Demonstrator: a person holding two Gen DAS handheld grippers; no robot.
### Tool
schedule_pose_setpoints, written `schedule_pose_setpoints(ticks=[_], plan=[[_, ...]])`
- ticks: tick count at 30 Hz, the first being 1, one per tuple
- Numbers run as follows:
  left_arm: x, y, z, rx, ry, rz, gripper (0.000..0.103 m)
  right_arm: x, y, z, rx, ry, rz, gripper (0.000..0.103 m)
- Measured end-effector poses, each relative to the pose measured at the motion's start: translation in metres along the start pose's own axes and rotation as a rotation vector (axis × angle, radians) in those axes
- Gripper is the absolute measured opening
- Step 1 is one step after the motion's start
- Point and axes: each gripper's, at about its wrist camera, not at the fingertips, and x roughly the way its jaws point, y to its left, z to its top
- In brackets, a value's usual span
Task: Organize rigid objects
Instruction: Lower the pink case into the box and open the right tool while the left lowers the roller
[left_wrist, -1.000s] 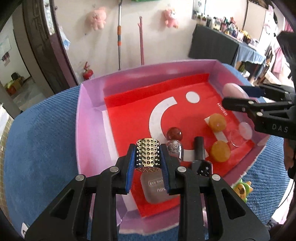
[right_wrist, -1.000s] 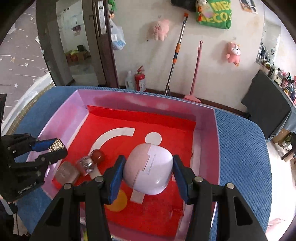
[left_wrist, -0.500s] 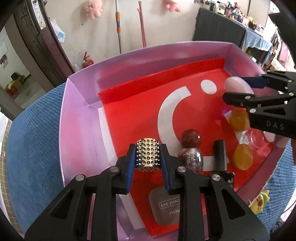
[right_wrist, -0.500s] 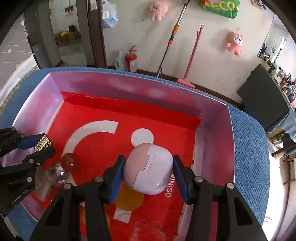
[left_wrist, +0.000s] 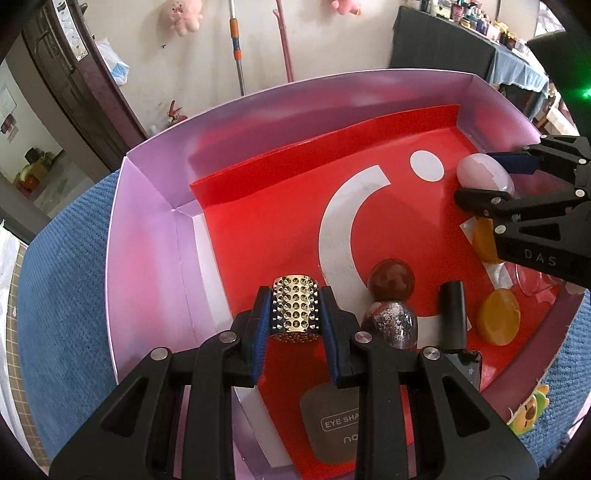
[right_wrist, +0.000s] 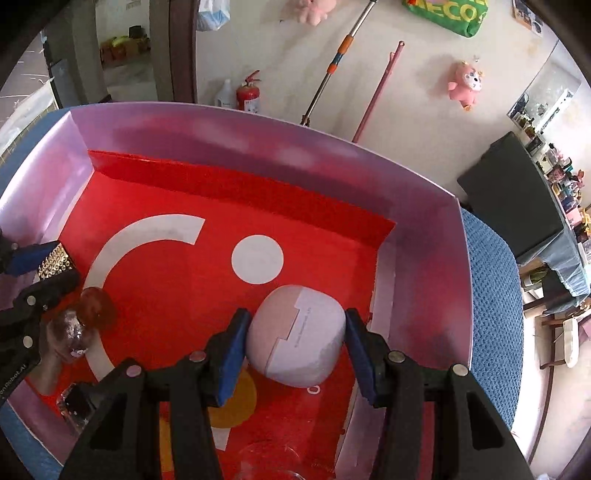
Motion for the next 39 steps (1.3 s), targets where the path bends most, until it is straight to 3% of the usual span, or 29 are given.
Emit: schedule_pose_setpoints(ticks=[33, 39], plan=[[-0.014, 0.014, 0.002, -0.025, 0.0, 0.006, 0.024, -0.001, -0.002, -0.001, -0.002, 0.003, 0.004, 0.057], [-0.021, 0.018, 0.005, -0.042, -0.014, -0.01, 0.024, -0.013, -0.001, 0.0, -0.001, -0.033, -0.01, 0.068]])
